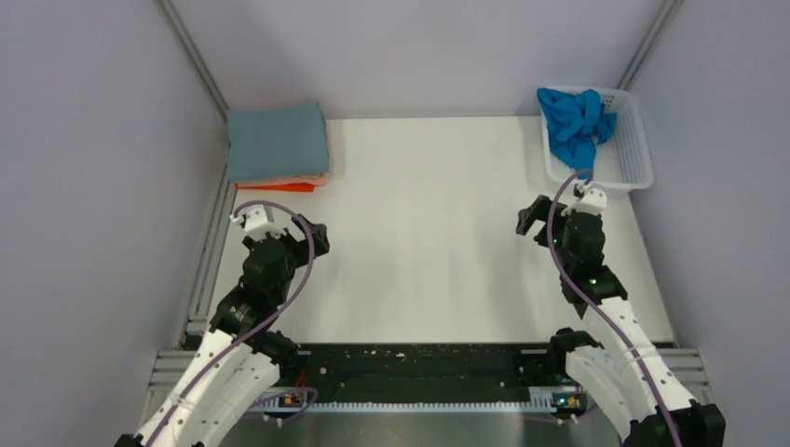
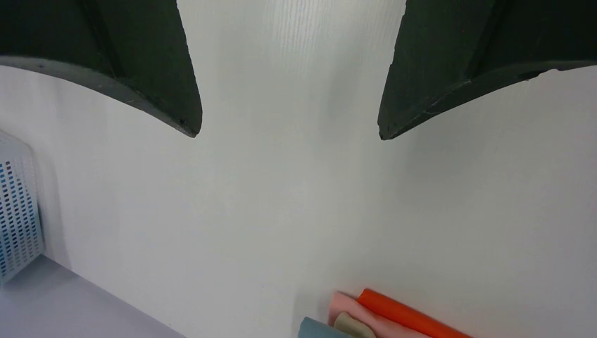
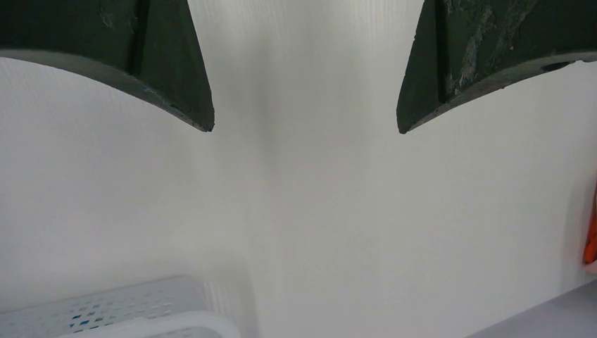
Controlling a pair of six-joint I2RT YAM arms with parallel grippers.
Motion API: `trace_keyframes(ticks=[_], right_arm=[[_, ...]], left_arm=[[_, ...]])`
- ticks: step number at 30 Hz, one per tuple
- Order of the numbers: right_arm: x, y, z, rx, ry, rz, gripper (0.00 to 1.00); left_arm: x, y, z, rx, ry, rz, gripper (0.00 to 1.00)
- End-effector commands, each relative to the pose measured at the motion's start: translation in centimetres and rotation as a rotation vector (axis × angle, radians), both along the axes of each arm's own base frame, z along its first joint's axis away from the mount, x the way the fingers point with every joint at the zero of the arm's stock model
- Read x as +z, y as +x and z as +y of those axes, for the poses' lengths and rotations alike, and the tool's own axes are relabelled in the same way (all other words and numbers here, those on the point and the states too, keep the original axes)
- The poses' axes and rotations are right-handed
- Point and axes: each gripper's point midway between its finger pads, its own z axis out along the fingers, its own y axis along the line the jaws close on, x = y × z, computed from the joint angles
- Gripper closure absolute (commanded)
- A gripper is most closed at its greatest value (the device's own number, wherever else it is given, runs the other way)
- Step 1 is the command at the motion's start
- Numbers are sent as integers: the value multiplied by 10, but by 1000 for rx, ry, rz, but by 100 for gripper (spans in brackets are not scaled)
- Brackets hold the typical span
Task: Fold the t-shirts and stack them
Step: Grab crumpled tshirt from bin with the right arm
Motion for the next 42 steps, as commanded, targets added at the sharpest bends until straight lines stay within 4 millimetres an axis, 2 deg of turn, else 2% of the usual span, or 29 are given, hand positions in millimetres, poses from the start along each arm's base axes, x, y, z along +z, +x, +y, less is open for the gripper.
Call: trace_keyframes(ticks=[1,10,15,18,23,26,29,33,34,39,42], right_arm=[[19,6,-3,-17,-11,-68,1],[25,11,-2,-17,-9,-93,1],[57,37,-20,-136,-47,-104,1],[71,68,-31,-166,-70,-35,1],[83,137,-56,-185,-90,57,1],[92,177,-93,-250,-84,69,1],[82,210,-115,-243,-50,106,5],[79,251,-140,-257,-36,79,6],[67,263,-146,-262,-39,86,6],[36,312,-166,-293,15,80,5],[16,344,-168,-273,48,54,5]], left_arm=[[8,4,4,17,4,-46,1],[7,6,2,14,6,-48,1],[7,6,2,14,9,-44,1],[5,7,2,13,10,-42,1],[3,7,2,14,17,-35,1],[1,6,5,26,24,-25,1],[2,7,5,30,24,-28,1],[1,9,4,28,23,-27,1],[0,10,3,29,23,-25,1],[-4,15,0,26,25,-6,1],[-8,17,-1,29,29,9,1]])
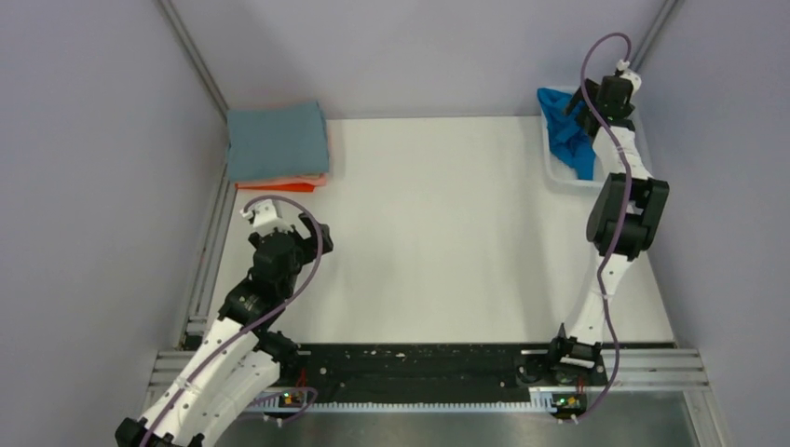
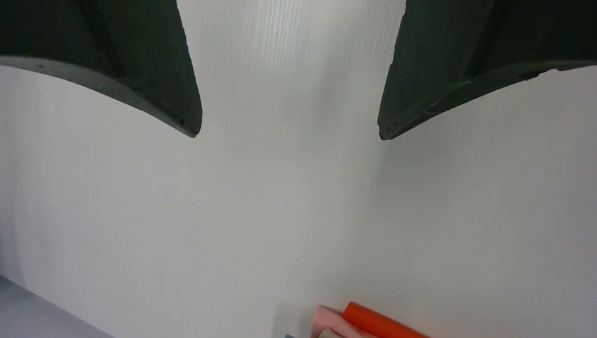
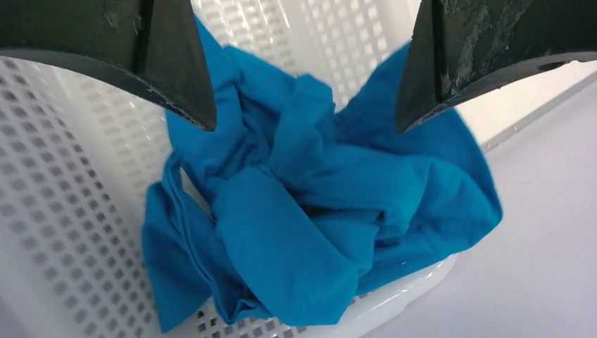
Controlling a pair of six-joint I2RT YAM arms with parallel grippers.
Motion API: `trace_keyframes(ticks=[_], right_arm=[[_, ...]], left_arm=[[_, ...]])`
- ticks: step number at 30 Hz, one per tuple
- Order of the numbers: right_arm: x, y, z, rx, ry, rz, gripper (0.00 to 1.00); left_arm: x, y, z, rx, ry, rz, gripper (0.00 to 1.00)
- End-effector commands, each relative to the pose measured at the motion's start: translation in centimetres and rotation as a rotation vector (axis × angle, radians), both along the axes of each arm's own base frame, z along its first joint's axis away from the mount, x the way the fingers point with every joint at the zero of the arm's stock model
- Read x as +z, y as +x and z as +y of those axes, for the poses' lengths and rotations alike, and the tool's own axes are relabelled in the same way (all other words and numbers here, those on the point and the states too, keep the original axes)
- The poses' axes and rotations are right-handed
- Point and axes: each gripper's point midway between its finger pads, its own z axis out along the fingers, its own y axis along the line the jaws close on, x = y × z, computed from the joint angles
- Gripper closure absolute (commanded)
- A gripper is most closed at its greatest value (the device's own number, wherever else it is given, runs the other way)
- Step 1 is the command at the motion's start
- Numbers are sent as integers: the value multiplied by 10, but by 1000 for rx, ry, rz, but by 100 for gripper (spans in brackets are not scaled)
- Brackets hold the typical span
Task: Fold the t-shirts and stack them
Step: Grab crumpled tshirt from bin with the right arm
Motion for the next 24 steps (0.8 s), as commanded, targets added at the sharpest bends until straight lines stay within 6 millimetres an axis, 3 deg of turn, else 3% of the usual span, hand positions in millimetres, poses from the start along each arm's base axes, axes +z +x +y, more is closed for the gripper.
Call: trace_keyframes(ticks=[1,4,6,7,9,10,11,15,18,20,24], right_arm=[[-3,50,-2,23,54,-111,5],[-24,74,-5,8,92,-128,9],[-34,86,-4,21,104,-144,19],[-34,91,-4,30,105,-157,29],[-26,97,-4,39,89,-185,74],[-16,97,-8,26,74,-202,90],[-5,96,-12,16,50,-214,99],[73,79,-16,24,-57,-287,100],[137,55,-9,54,-106,-355,100],[178,35,3,95,-114,-406,100],[251,-10,47,236,-111,-499,100]], left_arm=[[6,8,-1,15,-15,-30,1],[4,11,-3,16,-15,-21,1],[3,12,-4,14,-18,-15,1],[3,12,-5,12,-18,-13,1],[3,11,-5,9,-19,-5,1],[3,10,-5,8,-20,-3,1],[3,10,-5,6,-21,-2,1],[4,7,-6,-3,-34,-11,1],[4,5,-9,-21,-52,-24,1],[5,3,-10,-27,-63,-30,1],[5,-2,-9,-31,-75,-47,1]])
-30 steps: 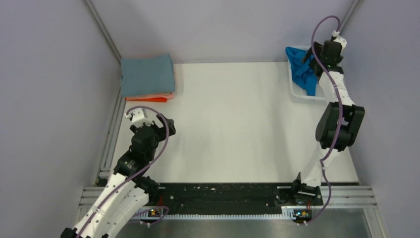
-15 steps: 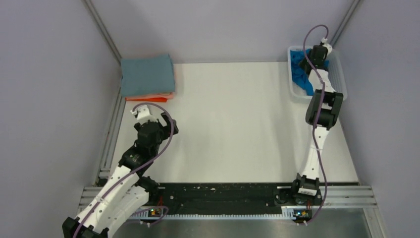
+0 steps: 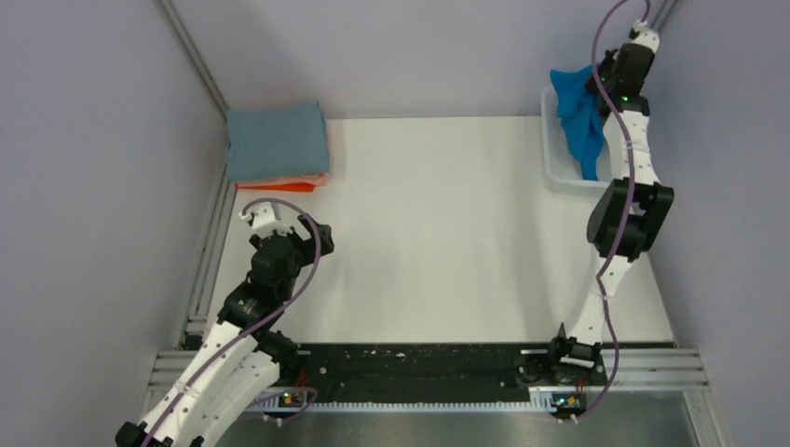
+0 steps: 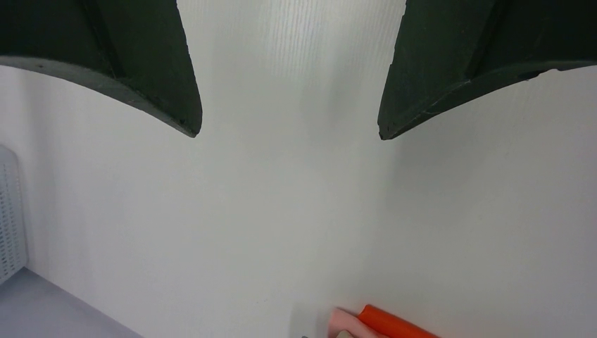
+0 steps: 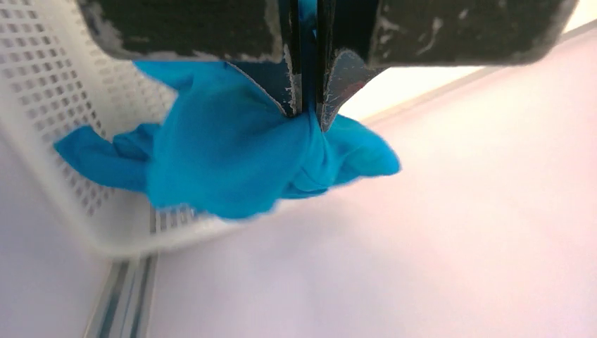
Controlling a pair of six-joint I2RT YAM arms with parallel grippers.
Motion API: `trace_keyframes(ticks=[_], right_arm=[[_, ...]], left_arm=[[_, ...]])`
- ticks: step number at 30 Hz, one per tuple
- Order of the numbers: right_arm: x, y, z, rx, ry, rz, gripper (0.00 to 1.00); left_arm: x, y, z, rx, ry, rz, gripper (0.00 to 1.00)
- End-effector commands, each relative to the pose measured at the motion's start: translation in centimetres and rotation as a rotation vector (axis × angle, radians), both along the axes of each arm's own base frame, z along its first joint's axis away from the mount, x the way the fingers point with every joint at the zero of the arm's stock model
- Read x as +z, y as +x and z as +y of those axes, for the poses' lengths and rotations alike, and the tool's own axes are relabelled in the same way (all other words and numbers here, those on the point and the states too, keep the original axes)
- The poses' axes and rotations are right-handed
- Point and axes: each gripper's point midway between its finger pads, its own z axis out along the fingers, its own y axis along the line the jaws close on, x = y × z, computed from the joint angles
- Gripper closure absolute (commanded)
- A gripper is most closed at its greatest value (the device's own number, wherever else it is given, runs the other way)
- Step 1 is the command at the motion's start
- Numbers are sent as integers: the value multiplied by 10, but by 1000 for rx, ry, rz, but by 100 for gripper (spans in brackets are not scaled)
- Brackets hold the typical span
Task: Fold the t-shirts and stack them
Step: Grab crumpled tshirt from bin with the right arm, then move the tshirt to the center of the board
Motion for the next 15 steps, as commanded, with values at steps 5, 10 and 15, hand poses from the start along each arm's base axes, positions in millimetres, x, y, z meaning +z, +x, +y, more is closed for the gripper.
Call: trace_keyframes(ticks=[5,10,15], right_arm=[[259,-117,132,399,-86,-447,100],[290,-174,236,723,1,-520,100],[285,-232,317,1015,88,-518,100]], left_arm=[[10,-7,2,2,-52,-63,1],[10,-10,7,24,-58,-65,1],[9,-12,12,53,-62,-53,1]])
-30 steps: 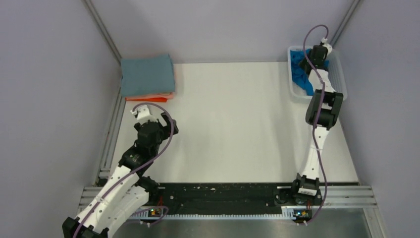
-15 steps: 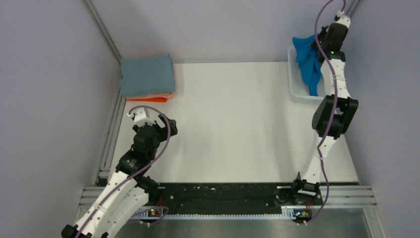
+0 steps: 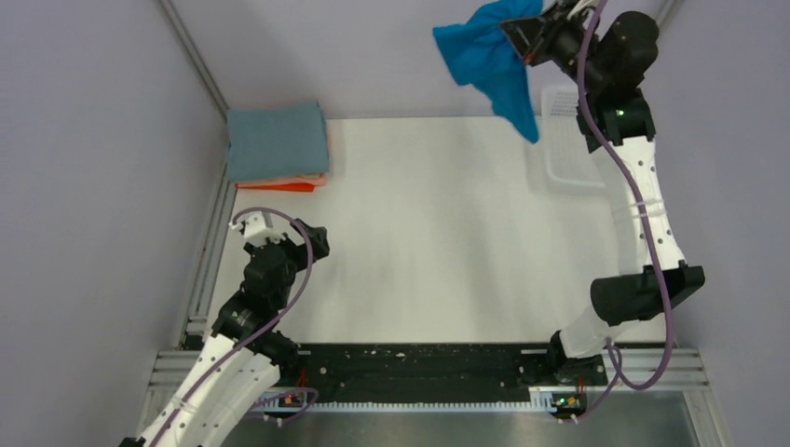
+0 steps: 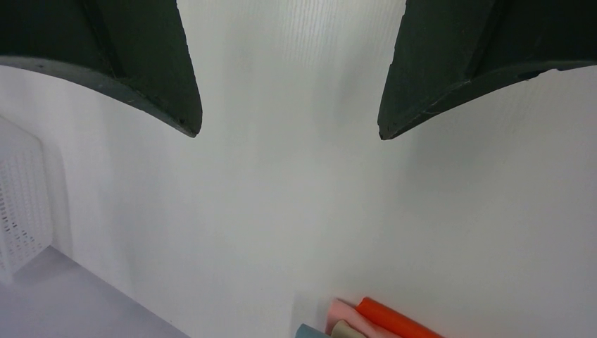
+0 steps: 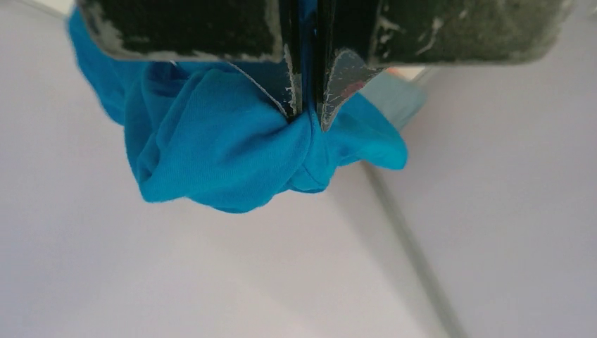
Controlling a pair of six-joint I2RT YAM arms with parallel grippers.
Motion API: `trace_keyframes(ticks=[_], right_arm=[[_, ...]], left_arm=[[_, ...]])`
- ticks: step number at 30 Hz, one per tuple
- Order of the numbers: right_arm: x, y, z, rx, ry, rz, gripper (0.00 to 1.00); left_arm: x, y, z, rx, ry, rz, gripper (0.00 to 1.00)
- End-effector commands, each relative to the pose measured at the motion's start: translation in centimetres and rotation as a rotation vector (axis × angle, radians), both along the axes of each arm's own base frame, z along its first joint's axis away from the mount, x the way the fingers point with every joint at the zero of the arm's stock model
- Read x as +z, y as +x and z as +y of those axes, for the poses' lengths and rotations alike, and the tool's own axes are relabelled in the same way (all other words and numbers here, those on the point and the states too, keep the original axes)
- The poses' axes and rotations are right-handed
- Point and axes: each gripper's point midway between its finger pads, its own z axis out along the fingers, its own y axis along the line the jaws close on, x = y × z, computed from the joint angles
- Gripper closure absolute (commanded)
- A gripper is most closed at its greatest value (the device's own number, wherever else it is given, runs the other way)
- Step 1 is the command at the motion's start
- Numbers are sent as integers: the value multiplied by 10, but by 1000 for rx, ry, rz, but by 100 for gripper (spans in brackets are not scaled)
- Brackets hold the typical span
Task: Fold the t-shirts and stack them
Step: Move the tshirt to the center of the board, then flatten out the tshirt
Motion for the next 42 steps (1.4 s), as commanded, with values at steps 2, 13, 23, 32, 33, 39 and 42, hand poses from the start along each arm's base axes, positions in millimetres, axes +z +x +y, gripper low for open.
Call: trace_keyframes(ticks=[2,13,23,32,33,39,42], right_arm=[[-33,-55,70,358,15,50,100],[-297,-44,46,145,37,550,72],[-336,-44,-31,-299,-155,644,1],[-363,-117,38,-90,-518,433,1],[-367,-119,47,-74,-561,413,2],[-394,-99,82,-111,-701,382,5],[-408,-76,78,-211,-745,404,11]], left_arm=[[1,-1,6,41,-19,1,1],[-9,6,1,41,-21,40,1],[-31,22,-37,-107,-47,119,1],[-68,56,-88,-247,-64,322,1],[-71,59,-93,-268,-54,350,1],[-92,73,-108,-300,-46,458,1],[-99,77,-113,-312,-43,485,1]])
